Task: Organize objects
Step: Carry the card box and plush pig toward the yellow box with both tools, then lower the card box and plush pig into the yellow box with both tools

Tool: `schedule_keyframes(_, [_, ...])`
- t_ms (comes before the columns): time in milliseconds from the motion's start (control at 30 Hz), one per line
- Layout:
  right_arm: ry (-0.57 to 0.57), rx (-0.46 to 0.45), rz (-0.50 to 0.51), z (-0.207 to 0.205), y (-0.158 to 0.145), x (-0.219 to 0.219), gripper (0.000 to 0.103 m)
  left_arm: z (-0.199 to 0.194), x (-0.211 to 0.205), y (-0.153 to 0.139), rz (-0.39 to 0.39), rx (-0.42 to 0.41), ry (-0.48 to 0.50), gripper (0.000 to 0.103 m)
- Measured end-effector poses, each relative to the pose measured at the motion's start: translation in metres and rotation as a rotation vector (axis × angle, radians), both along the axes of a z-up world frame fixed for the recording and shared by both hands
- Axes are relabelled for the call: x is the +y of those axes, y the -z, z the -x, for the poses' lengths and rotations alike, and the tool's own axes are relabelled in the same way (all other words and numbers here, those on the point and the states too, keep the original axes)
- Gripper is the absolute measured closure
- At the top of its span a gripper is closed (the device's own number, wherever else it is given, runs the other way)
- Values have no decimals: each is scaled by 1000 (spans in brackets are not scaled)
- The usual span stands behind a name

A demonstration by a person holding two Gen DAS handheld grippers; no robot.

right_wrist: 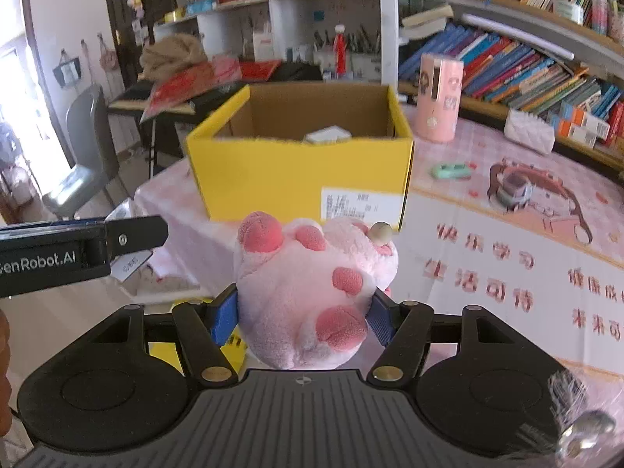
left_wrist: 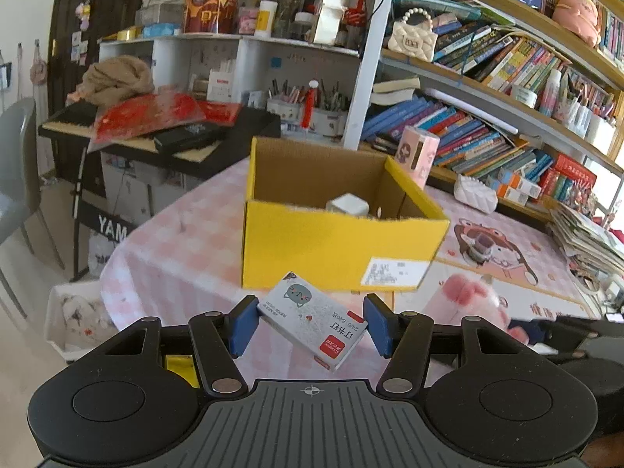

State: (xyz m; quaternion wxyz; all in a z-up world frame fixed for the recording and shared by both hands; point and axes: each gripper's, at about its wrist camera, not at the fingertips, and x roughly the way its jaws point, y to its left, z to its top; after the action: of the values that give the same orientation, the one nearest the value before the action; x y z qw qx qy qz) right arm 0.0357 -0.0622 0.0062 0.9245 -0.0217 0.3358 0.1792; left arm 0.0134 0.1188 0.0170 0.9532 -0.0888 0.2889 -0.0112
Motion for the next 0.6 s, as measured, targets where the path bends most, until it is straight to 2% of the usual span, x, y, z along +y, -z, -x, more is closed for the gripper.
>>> schedule_keyframes(200, [17,-104,-28,-35,-24,-3,39,-31,5,-15,-15,-44,-21,45])
schedule_keyframes(367, [18,-156,-48,-75,-43,-5,39,-64,5,-25,-24,-72,-41,45])
schedule_keyframes(600, [-6,-193,-61,-134,-56,-4,39,-110,-1,-19,-43,-54,-62,45])
